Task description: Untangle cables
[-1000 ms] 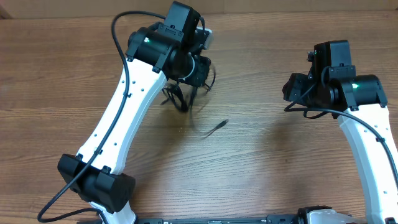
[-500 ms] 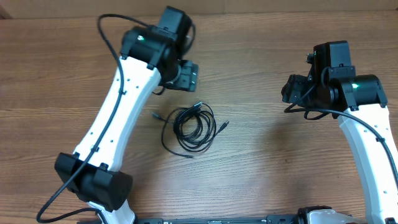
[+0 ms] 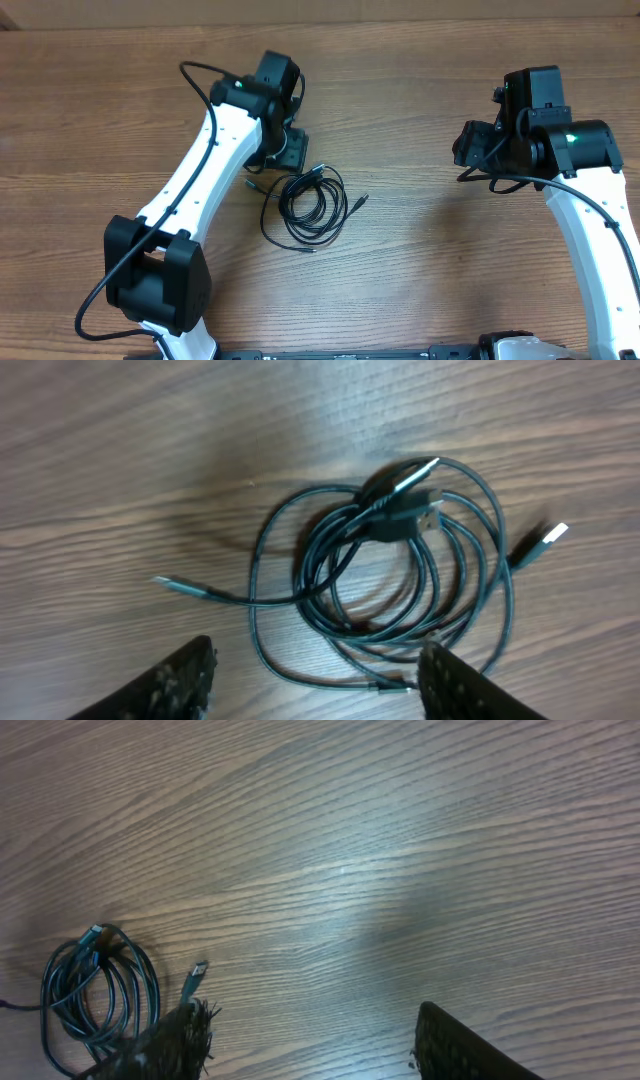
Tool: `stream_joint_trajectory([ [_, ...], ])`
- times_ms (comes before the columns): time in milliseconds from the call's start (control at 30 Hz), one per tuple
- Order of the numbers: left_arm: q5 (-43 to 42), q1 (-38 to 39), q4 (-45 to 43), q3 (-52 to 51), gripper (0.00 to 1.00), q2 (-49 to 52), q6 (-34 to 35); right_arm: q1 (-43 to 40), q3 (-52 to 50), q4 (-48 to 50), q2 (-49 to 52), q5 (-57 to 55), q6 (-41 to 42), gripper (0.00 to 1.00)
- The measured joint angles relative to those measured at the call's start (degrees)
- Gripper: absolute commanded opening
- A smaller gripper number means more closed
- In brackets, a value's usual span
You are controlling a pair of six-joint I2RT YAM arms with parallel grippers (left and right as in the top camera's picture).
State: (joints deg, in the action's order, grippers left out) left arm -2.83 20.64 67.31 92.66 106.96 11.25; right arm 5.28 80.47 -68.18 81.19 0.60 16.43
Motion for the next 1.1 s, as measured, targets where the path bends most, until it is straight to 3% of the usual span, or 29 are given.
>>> stream_joint_trajectory([
  [367,-1.2,0.0,-19.0,-16.8,0.54,0.3,-1.4,0.0,0.0,-0.4,0.0,0.0,0.0,0.64],
  [867,-1.3,0.0,-28.2,-23.9,0.41,0.3,-1.4,0.0,0.0,-0.5,0.0,0.0,0.0,0.64],
  [933,-1.2,0.0,-28.2,-24.7,0.29,0.4,-1.4,0.0,0.0,-0.6,0.0,0.0,0.0,0.64],
  [1000,-1.3,0.0,-28.2,-25.2,0.08,0.5,-1.7,0.0,0.0,-0.6,0.0,0.0,0.0,0.64],
  [1100,-1.6,0.0,-28.2,-25.4,0.04,0.7,-2.1,0.0,0.0,-0.6,0.0,0.0,0.0,0.64],
])
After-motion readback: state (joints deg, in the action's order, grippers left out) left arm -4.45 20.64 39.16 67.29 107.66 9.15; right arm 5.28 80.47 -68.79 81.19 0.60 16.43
